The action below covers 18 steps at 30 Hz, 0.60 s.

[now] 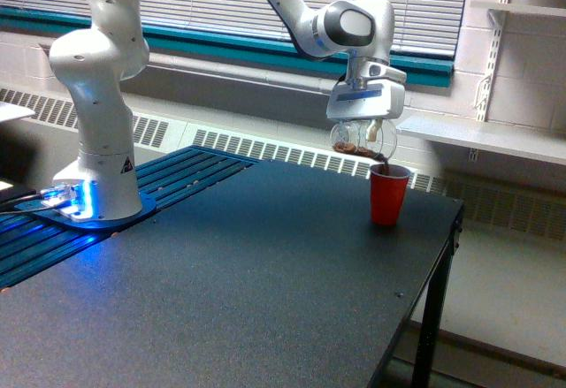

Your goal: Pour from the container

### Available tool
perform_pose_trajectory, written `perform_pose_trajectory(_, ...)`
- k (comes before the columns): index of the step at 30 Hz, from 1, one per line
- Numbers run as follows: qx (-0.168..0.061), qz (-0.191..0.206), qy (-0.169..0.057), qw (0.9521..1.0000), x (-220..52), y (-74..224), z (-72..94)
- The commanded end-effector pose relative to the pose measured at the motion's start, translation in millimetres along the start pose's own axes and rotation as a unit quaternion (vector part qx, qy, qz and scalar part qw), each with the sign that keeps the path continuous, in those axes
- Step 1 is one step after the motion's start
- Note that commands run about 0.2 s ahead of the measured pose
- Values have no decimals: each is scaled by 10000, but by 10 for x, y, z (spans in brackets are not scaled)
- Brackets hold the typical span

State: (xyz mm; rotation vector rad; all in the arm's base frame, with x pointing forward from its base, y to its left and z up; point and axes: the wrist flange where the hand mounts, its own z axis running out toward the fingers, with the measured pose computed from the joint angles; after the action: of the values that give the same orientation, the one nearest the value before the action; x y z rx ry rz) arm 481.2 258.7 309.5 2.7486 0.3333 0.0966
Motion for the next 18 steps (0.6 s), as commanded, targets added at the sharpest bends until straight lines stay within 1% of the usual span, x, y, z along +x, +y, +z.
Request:
perform_pose_trajectory(1, -79, -268, 7, 9996, 21, -49, -78)
perform_pose_trajectory(15, -232, -638, -235, 9974, -14, -64, -116)
perform_pose_trajectory(18, -278, -680, -249, 9970, -13, -59, -134)
